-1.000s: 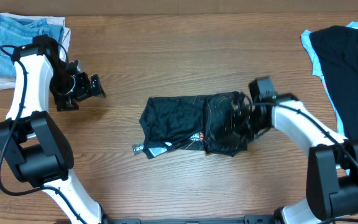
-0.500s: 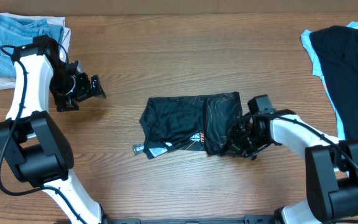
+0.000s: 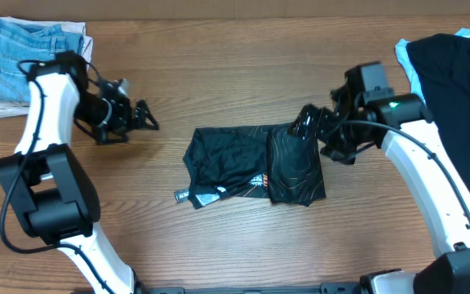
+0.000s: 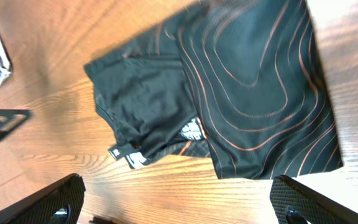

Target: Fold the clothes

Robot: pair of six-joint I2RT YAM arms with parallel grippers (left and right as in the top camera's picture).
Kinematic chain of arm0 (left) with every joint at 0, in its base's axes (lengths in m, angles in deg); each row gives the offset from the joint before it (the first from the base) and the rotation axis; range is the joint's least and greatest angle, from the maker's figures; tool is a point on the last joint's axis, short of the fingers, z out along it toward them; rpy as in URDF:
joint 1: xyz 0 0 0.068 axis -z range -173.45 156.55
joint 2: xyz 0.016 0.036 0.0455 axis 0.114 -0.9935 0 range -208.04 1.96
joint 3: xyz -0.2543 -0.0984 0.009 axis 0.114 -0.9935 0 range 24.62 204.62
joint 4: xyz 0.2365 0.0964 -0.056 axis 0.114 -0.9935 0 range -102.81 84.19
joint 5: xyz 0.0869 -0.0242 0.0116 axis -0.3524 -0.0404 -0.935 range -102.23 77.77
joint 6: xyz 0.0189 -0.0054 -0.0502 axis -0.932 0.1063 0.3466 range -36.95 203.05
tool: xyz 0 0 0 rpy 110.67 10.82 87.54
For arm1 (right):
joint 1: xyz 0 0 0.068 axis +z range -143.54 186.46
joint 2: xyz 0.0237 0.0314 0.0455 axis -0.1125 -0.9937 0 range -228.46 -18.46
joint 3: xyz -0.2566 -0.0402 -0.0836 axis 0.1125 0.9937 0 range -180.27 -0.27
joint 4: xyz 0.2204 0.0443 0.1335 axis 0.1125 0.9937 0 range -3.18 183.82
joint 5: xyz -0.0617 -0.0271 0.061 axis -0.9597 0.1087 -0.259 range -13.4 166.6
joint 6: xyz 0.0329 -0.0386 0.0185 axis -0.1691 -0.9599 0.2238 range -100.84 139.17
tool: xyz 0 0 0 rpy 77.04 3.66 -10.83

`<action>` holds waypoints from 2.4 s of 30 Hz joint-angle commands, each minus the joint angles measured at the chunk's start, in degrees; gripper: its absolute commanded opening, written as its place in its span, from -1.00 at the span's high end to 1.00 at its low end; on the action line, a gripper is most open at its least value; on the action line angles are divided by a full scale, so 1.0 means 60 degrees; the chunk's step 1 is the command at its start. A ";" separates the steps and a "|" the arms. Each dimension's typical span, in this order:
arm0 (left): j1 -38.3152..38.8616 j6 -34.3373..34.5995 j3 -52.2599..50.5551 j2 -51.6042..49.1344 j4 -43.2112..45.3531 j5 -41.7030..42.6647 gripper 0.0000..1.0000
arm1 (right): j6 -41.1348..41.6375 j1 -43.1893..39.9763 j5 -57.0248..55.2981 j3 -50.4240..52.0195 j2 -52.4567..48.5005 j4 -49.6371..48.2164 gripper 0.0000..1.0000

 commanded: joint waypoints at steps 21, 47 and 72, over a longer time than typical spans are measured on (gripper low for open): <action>0.1829 0.2419 -0.3814 -0.0029 0.3512 0.0725 -1.00 | -0.0404 -0.0109 -0.0780 -0.0707 0.0168 0.0102 -1.00; 0.3792 0.5748 -0.5523 -0.0029 0.5246 -0.0619 -1.00 | -0.0525 -0.0109 -0.0911 -0.0703 0.0168 0.0244 -1.00; 0.4054 0.4677 -0.5523 -0.0033 0.5927 -0.0335 -0.01 | -0.0627 -0.0109 -0.0914 -0.0703 0.0168 0.0572 -1.00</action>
